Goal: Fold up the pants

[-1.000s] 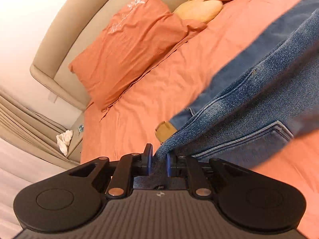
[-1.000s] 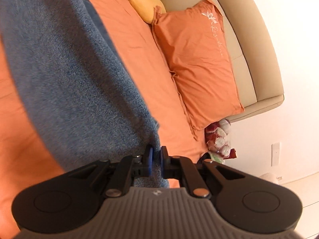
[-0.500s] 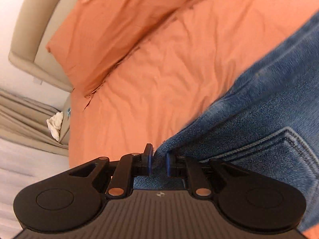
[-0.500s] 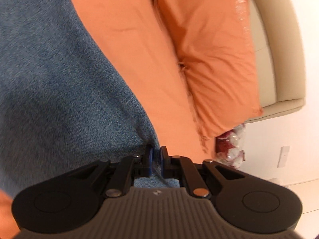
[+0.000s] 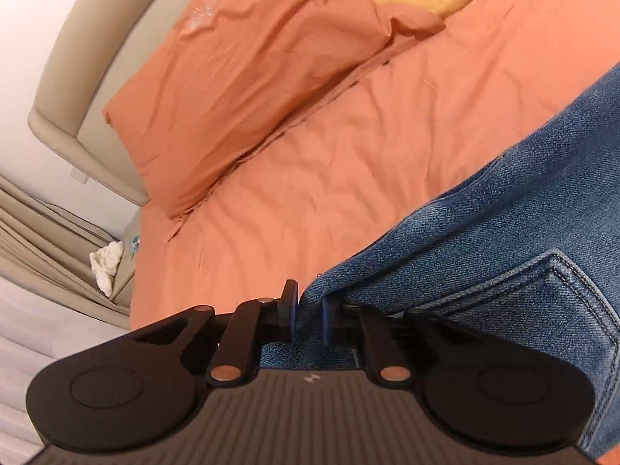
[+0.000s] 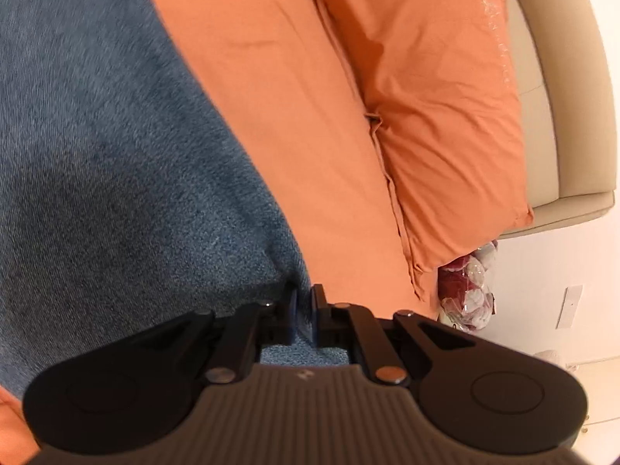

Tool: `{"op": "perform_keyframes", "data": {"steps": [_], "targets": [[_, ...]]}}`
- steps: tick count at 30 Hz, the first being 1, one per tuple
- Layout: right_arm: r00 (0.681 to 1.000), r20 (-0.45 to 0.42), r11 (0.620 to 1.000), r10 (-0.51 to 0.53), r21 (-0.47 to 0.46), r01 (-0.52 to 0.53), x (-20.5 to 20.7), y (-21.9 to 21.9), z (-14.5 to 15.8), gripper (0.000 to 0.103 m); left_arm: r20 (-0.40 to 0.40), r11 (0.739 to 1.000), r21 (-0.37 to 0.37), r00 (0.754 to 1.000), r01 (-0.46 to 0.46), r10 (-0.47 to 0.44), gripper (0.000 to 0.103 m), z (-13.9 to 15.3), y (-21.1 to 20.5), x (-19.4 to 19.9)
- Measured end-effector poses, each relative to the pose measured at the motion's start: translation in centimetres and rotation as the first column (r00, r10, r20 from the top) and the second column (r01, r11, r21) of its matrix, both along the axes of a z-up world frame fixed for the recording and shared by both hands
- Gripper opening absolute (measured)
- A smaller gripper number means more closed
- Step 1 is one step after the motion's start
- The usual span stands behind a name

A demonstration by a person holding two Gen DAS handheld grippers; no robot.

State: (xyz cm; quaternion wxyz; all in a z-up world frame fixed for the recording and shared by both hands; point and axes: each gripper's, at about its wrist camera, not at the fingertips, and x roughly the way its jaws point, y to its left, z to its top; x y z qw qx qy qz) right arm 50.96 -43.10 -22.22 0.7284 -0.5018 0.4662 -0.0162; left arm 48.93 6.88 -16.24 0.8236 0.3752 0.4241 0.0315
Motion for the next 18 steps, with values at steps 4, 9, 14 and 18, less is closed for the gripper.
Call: {"op": "perform_keyframes", "data": {"steps": [4,9,14,18], "targets": [[0.999,0.035,0.999,-0.029,-0.014,0.029,1.7,0.6,-1.2,0.000,-0.014,0.999,0.018,0.999,-0.038,0.039,0.014,-2.4,-0.5,2.6],[0.997,0.021,0.997,-0.079,-0.015,0.079,3.5,0.5,-3.0,0.000,-0.038,0.995,0.062,0.996,-0.072,0.075,0.014,-5.6,-0.8,4.3],[0.990,0.015,0.990,-0.140,-0.013,0.140,4.5,0.9,-5.3,0.001,-0.042,0.987,0.097,0.991,-0.124,0.129,0.014,-7.9,-1.3,5.1],[0.984,0.023,0.984,-0.176,-0.014,0.176,4.5,1.2,-5.4,0.014,-0.036,0.974,0.205,0.994,-0.093,0.102,0.026,-8.3,-2.4,4.5]]}}
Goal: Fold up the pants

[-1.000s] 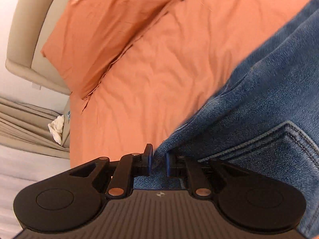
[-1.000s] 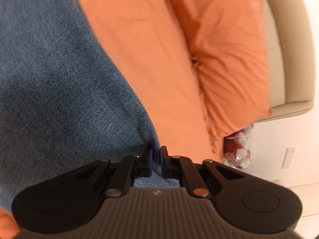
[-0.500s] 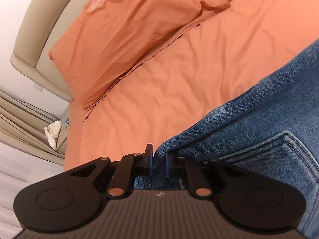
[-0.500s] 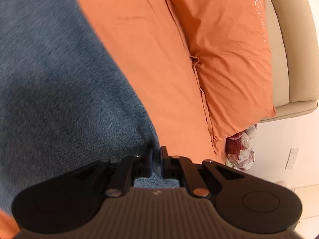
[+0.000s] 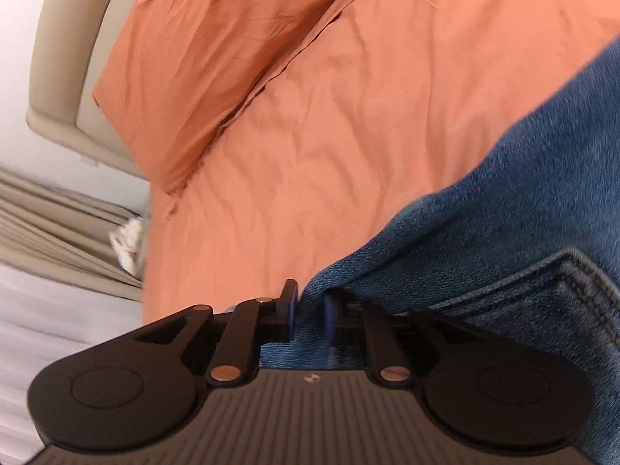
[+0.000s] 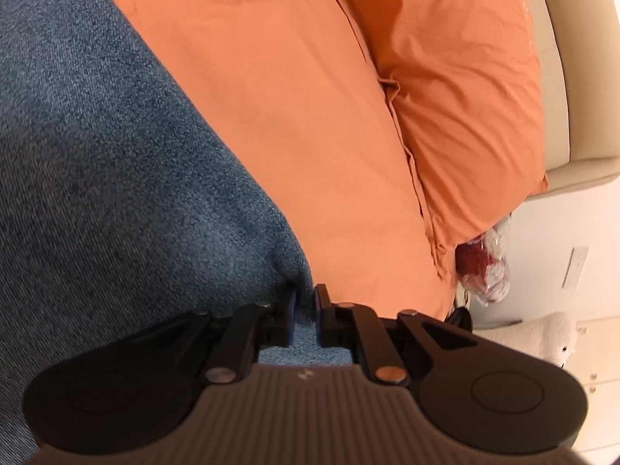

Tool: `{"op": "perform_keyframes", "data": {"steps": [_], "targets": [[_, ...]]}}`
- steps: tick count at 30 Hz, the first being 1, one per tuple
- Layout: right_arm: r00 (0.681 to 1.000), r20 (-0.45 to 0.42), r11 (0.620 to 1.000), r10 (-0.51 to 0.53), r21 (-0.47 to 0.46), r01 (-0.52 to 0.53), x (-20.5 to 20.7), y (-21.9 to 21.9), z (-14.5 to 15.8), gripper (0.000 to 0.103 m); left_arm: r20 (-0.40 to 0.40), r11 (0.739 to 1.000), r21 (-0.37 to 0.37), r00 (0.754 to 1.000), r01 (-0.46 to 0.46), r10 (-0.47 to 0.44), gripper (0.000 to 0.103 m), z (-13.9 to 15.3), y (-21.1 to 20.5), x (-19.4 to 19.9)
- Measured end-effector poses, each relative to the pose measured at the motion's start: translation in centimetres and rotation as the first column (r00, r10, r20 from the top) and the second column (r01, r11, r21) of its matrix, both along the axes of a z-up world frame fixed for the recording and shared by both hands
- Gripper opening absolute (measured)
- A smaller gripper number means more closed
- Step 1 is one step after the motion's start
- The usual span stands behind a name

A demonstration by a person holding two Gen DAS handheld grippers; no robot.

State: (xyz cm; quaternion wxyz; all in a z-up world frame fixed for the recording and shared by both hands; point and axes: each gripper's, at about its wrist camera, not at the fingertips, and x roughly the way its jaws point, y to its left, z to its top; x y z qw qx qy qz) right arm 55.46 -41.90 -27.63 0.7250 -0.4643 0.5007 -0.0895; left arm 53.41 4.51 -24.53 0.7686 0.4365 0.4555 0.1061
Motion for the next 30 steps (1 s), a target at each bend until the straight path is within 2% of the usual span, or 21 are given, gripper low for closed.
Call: {"op": "perform_keyframes", "data": {"steps": [1,2,3,4,6,8,11,14,15,18,20,22,26,29,30], "targets": [[1.000,0.010,1.000,0.003,-0.007,-0.002,-0.3,0.1,0.4,0.023,0.008,1.000,0.008,1.000,0.010,-0.010,0.048,0.5,0.0,-0.3],[1.000,0.027,1.000,0.012,-0.014,-0.012,-0.5,0.1,0.9,0.050,0.034,1.000,0.014,0.999,0.016,-0.016,0.064,1.2,0.2,-0.6],[0.999,0.048,1.000,0.024,-0.016,-0.024,-1.1,0.3,1.8,0.070,0.062,0.999,0.002,0.997,0.035,-0.035,0.092,2.1,0.4,-1.1],[0.997,0.070,0.999,0.033,-0.001,-0.033,-1.8,0.6,2.9,0.073,0.085,0.998,-0.022,0.995,0.061,-0.059,0.098,3.1,0.7,-1.7],[0.993,0.118,0.999,0.023,0.041,-0.029,-3.2,1.0,4.9,0.073,0.116,0.996,-0.051,0.991,0.076,-0.070,0.095,5.2,1.1,-2.9],[0.983,0.178,0.990,0.035,0.126,-0.058,-5.6,2.1,7.4,0.073,0.142,0.988,-0.116,0.986,0.103,-0.086,0.092,7.5,1.0,-4.9],[0.976,0.209,0.946,0.061,0.299,-0.124,-9.8,4.7,10.2,0.070,0.163,0.952,-0.218,0.970,0.215,-0.182,0.086,10.4,-0.2,-9.7],[0.977,0.205,0.865,0.061,0.478,-0.154,-14.3,8.1,11.4,0.057,0.161,0.909,-0.279,0.948,0.311,-0.275,0.085,11.2,-2.0,-15.2],[0.978,0.204,0.830,0.053,0.535,-0.156,-15.8,9.1,11.6,0.048,0.154,0.888,-0.306,0.938,0.344,-0.311,0.083,11.1,-2.7,-16.9],[0.984,0.172,0.711,0.043,0.687,-0.151,-19.5,11.9,11.6,0.029,0.130,0.822,-0.378,0.903,0.426,-0.409,0.079,10.6,-4.7,-21.8],[0.985,0.158,0.638,0.066,0.753,-0.163,-21.9,14.2,11.2,0.024,0.133,0.783,-0.397,0.875,0.478,-0.466,0.078,9.7,-5.9,-24.2],[0.981,0.161,0.609,0.111,0.768,-0.195,-23.6,16.4,10.6,0.024,0.130,0.760,-0.405,0.855,0.508,-0.503,0.078,8.1,-7.2,-25.7],[0.972,0.155,0.559,0.177,0.797,-0.229,-25.1,20.5,9.1,0.024,0.148,0.757,-0.398,0.851,0.518,-0.504,0.078,5.5,-9.1,-26.5],[0.960,0.165,0.551,0.226,0.791,-0.266,-24.7,22.2,8.0,0.023,0.122,0.778,-0.394,0.867,0.490,-0.484,0.077,4.1,-9.8,-25.6],[0.958,0.168,0.540,0.234,0.797,-0.272,-24.5,22.5,7.8,0.024,0.118,0.780,-0.386,0.866,0.491,-0.486,0.072,3.9,-9.8,-25.4]]}}
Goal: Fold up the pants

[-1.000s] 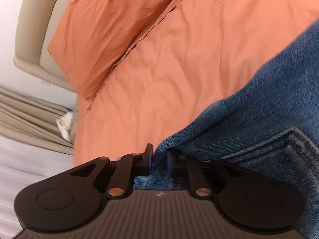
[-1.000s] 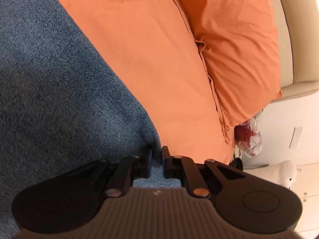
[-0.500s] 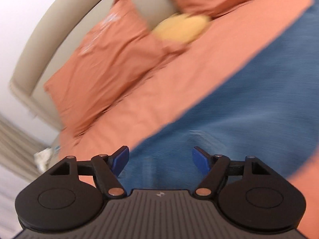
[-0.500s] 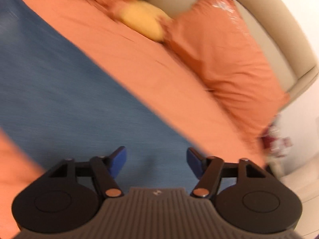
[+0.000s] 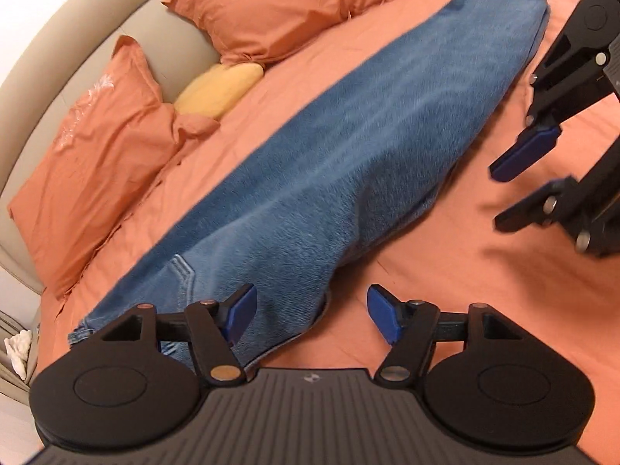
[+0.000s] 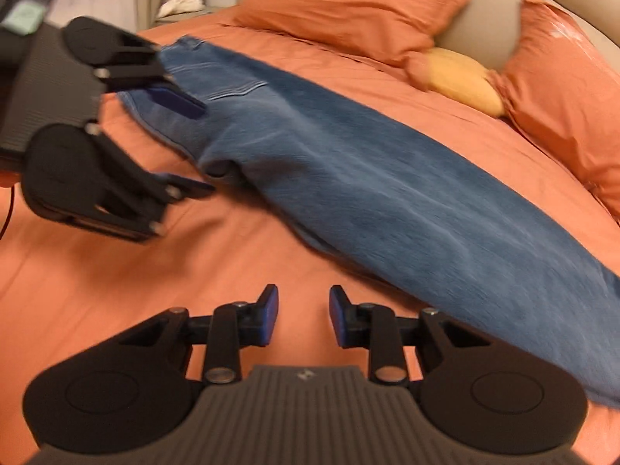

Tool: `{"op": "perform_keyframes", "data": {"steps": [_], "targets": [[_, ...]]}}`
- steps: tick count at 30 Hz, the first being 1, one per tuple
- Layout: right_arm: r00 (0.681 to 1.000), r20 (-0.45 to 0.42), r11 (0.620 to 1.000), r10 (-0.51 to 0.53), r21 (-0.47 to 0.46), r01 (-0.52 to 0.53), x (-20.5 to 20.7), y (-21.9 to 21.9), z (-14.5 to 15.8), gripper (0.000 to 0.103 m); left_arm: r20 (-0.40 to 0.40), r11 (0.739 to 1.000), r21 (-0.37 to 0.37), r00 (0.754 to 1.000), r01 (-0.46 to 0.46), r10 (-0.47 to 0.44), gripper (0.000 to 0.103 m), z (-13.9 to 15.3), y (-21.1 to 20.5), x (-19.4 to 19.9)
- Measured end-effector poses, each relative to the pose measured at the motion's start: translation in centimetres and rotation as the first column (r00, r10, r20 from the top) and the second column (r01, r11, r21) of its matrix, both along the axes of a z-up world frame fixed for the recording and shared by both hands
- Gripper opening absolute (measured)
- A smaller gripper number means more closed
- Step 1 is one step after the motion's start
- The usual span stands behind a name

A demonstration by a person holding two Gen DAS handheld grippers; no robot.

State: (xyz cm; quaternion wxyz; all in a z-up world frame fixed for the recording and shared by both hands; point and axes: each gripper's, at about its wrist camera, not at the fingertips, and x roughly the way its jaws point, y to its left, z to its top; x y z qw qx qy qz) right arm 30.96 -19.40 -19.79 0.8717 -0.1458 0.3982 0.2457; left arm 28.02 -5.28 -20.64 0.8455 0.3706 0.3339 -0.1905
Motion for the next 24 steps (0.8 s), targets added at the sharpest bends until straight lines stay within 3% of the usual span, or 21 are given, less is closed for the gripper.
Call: {"op": "perform_keyframes", "data": {"steps": [2,3,6,9,15,17,21,24], "targets": [[1.000,0.003,1.000,0.016,0.012,-0.016,0.3,0.6,-0.3,0.024,0.013,0.999,0.034,1.000,0.001,-0.001,0.046,-0.3,0.2,0.0],[1.000,0.009,1.000,0.027,0.008,-0.027,0.4,0.8,-0.4,0.024,0.011,0.999,0.045,1.000,-0.014,0.014,0.027,-0.1,0.4,0.2],[0.997,0.028,0.997,0.073,-0.008,-0.073,1.1,1.3,-0.5,0.024,-0.059,0.999,-0.047,0.998,-0.015,0.012,0.005,1.8,1.7,1.1],[0.991,0.059,0.993,0.122,-0.015,-0.121,1.5,1.8,-0.1,0.028,-0.102,0.997,-0.082,0.995,0.000,-0.009,0.003,3.5,2.4,2.2],[0.963,0.161,0.975,0.216,-0.083,-0.205,2.7,3.6,1.3,0.037,-0.146,0.996,-0.076,0.987,0.057,-0.068,0.003,6.2,2.6,3.9],[0.954,0.160,0.966,0.252,-0.095,-0.239,3.3,4.3,1.6,0.039,-0.169,0.994,-0.074,0.982,0.076,-0.088,0.003,6.9,2.6,4.4],[0.933,0.090,0.937,0.348,-0.066,-0.343,4.2,6.3,1.4,0.061,-0.205,0.991,-0.043,0.970,0.124,-0.130,0.003,7.4,2.5,4.8],[0.900,0.132,0.907,0.415,-0.135,-0.399,3.3,9.0,0.7,0.061,-0.242,0.992,-0.054,0.962,0.114,-0.124,0.003,7.5,2.5,5.3]]}}
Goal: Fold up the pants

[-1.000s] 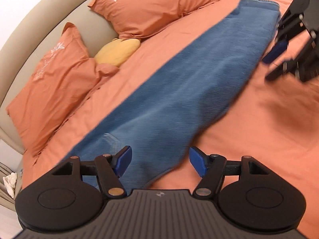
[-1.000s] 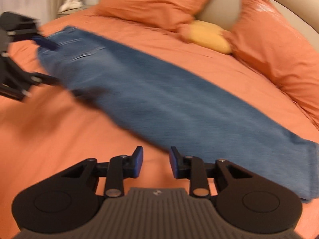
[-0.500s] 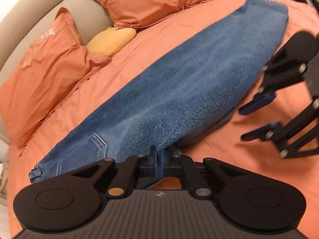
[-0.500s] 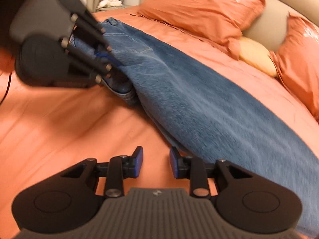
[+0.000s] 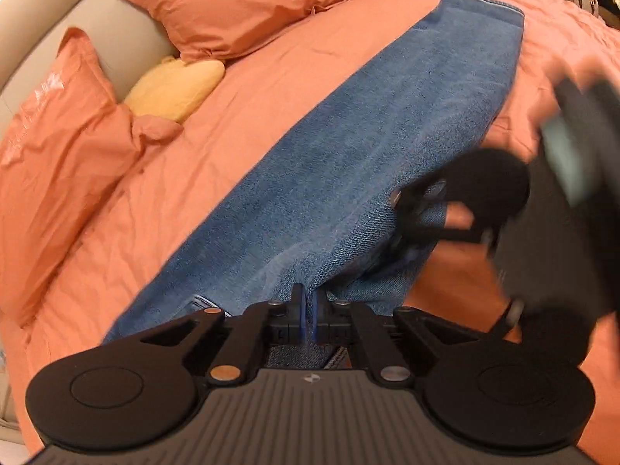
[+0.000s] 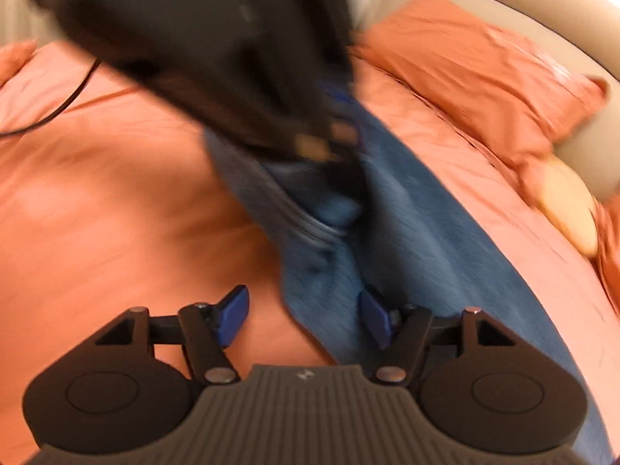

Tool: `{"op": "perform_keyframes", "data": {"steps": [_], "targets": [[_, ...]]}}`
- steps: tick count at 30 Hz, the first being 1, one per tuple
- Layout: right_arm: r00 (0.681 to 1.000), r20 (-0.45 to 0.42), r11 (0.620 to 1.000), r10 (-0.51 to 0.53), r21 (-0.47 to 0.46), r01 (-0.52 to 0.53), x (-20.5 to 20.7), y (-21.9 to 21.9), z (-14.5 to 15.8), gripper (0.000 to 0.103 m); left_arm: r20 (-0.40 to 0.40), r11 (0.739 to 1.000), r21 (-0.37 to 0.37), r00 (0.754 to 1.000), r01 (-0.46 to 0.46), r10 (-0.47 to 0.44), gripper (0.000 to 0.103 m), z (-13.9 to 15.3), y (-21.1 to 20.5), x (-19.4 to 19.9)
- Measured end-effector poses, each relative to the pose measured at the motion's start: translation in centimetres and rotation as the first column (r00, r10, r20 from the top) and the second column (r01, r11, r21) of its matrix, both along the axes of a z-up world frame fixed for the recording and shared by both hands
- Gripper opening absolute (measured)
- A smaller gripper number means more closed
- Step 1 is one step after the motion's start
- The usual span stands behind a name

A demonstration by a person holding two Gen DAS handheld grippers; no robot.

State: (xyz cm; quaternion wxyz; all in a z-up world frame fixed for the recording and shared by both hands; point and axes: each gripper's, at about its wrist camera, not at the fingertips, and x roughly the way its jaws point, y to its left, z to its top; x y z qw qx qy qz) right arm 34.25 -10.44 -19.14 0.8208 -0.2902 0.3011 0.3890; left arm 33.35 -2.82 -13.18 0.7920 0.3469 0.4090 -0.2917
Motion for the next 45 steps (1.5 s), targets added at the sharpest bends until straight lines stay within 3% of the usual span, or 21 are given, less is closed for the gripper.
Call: {"op": "perform_keyframes", "data": {"steps": [2,3,4,5,6,11,15,17,20,22,23,24,26,27,30,34,36,39,42,45], "targets": [[0.997,0.072,1.000,0.008,-0.012,-0.007,-0.8,1.5,-0.3,0.060,-0.015,1.000,-0.006,1.000,-0.002,0.002,0.002,0.1,0.1,0.1],[0.996,0.084,1.000,-0.011,0.014,0.010,-1.0,1.9,-0.1,0.053,-0.016,1.000,-0.004,1.000,0.004,-0.004,0.002,0.1,0.2,0.0],[0.997,0.062,0.998,-0.038,0.048,0.035,-1.1,1.9,0.3,0.042,-0.030,1.000,-0.012,1.000,0.004,-0.004,0.002,0.2,0.4,0.0],[0.997,0.024,0.995,-0.072,0.072,0.070,-1.1,1.6,0.5,0.008,-0.060,1.000,-0.025,0.998,-0.002,0.000,0.002,0.4,0.6,0.1],[0.995,-0.011,0.991,-0.095,0.089,0.096,-1.1,1.3,0.8,0.005,-0.088,1.000,-0.030,0.996,0.001,-0.004,0.003,0.5,0.8,0.0],[0.988,-0.124,0.989,-0.089,0.110,0.103,-3.6,-0.4,0.1,0.001,-0.156,0.998,-0.027,0.986,0.054,-0.058,0.017,0.4,2.3,-2.1],[0.942,-0.322,0.980,-0.095,0.134,0.145,-5.4,-0.6,-3.4,0.000,-0.154,0.999,0.035,0.988,0.012,-0.007,0.025,-1.8,4.2,-3.5],[0.962,-0.252,0.981,-0.108,0.129,0.144,-7.7,0.1,-4.0,0.000,-0.148,0.999,0.029,0.988,-0.044,0.048,0.027,-2.8,5.4,-4.0],[0.957,-0.245,0.966,-0.157,0.164,0.201,-8.2,-0.5,-3.0,0.000,-0.135,0.991,-0.020,0.982,-0.135,0.131,0.031,-3.3,7.3,-4.9],[0.968,-0.167,0.963,-0.185,0.165,0.213,-8.9,-0.8,-1.8,0.000,-0.131,0.984,-0.063,0.978,-0.169,0.160,0.033,-3.4,8.2,-5.7],[0.971,-0.135,0.961,-0.197,0.169,0.218,-9.6,-1.3,-1.2,0.005,-0.129,0.981,-0.079,0.978,-0.177,0.166,0.034,-3.4,8.4,-6.1],[0.970,-0.131,0.959,-0.205,0.172,0.226,-9.3,-1.6,-0.6,0.023,-0.126,0.979,-0.089,0.977,-0.184,0.172,0.034,-3.5,8.6,-6.5],[0.961,-0.158,0.949,-0.227,0.187,0.255,-8.2,-2.2,0.1,0.049,-0.108,0.975,-0.091,0.976,-0.202,0.192,0.035,-3.7,8.9,-7.2],[0.954,-0.181,0.941,-0.239,0.197,0.273,-7.3,-2.3,0.3,0.050,-0.099,0.973,-0.084,0.974,-0.214,0.205,0.035,-3.6,8.9,-7.5],[0.926,-0.252,0.901,-0.280,0.263,0.344,-5.2,-3.3,0.2,0.050,-0.092,0.968,-0.086,0.969,-0.236,0.228,0.035,-3.5,9.4,-7.9],[0.855,-0.392,0.822,-0.338,0.320,0.472,-1.2,-2.6,-0.9,0.049,-0.072,0.963,-0.096,0.967,-0.250,0.244,0.038,-3.0,9.9,-8.5],[0.845,-0.410,0.791,-0.345,0.358,0.497,-1.3,-2.9,-0.5,0.017,-0.062,0.962,-0.096,0.966,-0.254,0.249,0.038,-2.8,10.2,-8.6],[0.895,-0.297,0.829,-0.333,0.359,0.428,-2.6,-1.9,0.7,0.013,-0.047,0.961,-0.099,0.966,-0.257,0.253,0.038,-2.5,10.9,-8.7],[0.905,-0.260,0.873,-0.337,0.273,0.404,-4.2,-1.0,-1.1,0.011,-0.050,0.958,-0.107,0.964,-0.266,0.262,0.038,-2.5,11.5,-8.5],[0.887,-0.281,0.878,-0.366,0.211,0.429,-4.7,-0.5,-3.9,0.011,-0.044,0.952,-0.093,0.957,-0.290,0.287,0.038,-2.9,11.5,-7.7]]}}
